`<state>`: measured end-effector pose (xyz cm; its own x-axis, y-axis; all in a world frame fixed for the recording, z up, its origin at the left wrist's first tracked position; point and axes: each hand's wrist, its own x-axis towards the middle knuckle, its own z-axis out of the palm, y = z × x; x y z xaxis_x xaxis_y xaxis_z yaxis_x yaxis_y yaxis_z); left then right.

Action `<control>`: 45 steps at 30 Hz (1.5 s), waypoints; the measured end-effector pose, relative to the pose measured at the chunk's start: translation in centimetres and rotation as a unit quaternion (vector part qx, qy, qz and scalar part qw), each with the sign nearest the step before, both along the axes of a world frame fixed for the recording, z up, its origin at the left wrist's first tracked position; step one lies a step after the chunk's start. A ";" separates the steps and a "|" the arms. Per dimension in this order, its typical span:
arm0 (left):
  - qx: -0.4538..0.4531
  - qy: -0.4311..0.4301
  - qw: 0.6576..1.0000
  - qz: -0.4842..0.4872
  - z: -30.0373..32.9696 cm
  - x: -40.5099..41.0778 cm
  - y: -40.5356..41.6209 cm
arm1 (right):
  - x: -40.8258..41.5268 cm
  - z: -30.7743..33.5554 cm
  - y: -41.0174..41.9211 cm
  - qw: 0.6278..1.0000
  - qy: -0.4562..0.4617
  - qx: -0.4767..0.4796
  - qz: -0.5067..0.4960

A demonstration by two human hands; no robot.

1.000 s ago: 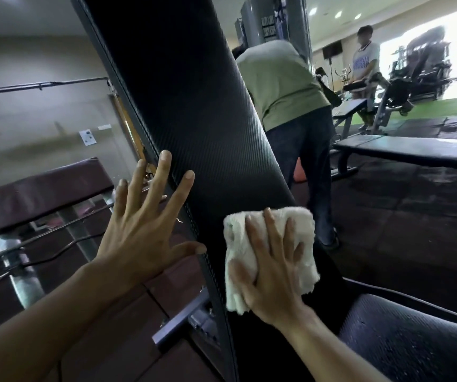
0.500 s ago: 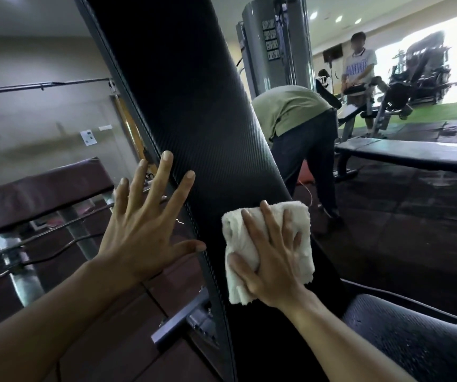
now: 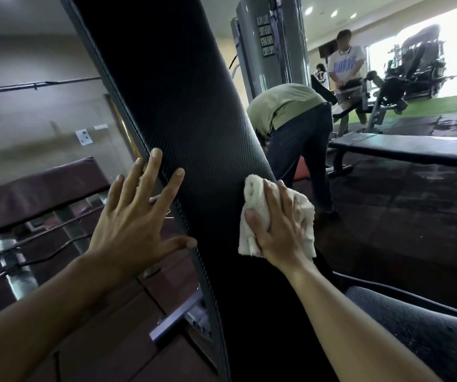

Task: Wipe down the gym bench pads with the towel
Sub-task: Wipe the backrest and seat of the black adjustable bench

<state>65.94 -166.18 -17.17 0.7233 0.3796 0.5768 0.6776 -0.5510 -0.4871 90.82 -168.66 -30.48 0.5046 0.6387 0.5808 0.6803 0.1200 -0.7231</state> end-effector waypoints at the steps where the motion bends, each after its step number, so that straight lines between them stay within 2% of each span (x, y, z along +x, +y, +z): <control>1: -0.002 -0.002 1.000 -0.001 0.0 0.0 0.0 | 0.1 0.0 0.0 1.000 0.015 -0.001 -0.003; 3: -0.003 -0.008 1.000 -0.006 -0.1 -0.1 0.0 | -1.2 -1.0 -0.9 1.000 0.022 -0.018 -0.008; 6: -0.007 -0.015 1.000 -0.005 -0.1 -0.2 0.1 | -3.7 -4.0 -2.8 0.999 -0.038 -0.023 -0.012; 8: -0.008 -0.016 1.000 -0.004 -0.2 -0.2 0.1 | -2.6 -4.5 -2.2 0.999 -0.048 -0.007 -0.011; 13: -0.020 -0.025 0.999 -0.008 -0.2 -0.1 -0.3 | 1.7 -4.9 -0.6 0.996 0.052 -0.022 -0.062; 16: -0.029 -0.035 0.999 -0.008 -0.4 -0.1 -0.2 | -2.2 -7.7 -3.0 0.999 0.011 -0.046 -0.018; 19: -0.037 -0.039 0.999 -0.008 -0.5 0.0 -0.5 | -2.2 -8.4 -3.6 0.997 -0.036 -0.068 -0.029; 23: -0.054 -0.043 0.997 -0.036 -1.2 0.2 -1.5 | 0.3 -7.5 -1.8 0.996 0.051 -0.063 -0.042; 26: -0.054 -0.012 0.996 -0.067 -3.4 0.4 -2.5 | -2.9 -8.0 -3.2 0.994 0.094 -0.053 -0.015; 28: -0.049 0.036 0.995 -0.075 -5.2 0.9 -3.0 | -5.0 -8.5 -4.6 0.996 0.048 -0.071 -0.001; 31: -0.039 0.091 0.993 -0.067 -7.2 1.7 -2.8 | -4.0 -9.1 -4.1 0.996 0.010 -0.082 -0.025; 35: -0.028 0.097 0.993 -0.057 -7.3 1.6 -2.3 | -0.7 -8.7 -2.0 0.987 0.128 -0.073 -0.058; 37: -0.027 0.095 0.993 -0.062 -7.2 1.6 -2.2 | -1.6 -8.8 -2.2 0.983 0.158 -0.074 -0.060; 42: -0.027 0.080 0.994 -0.067 -7.5 1.7 -1.9 | -1.6 -9.9 -3.1 0.988 0.123 -0.083 -0.040; 45: -0.028 0.072 0.994 -0.078 -7.7 1.7 -1.8 | 0.9 -8.7 -2.3 0.962 0.234 -0.115 -0.078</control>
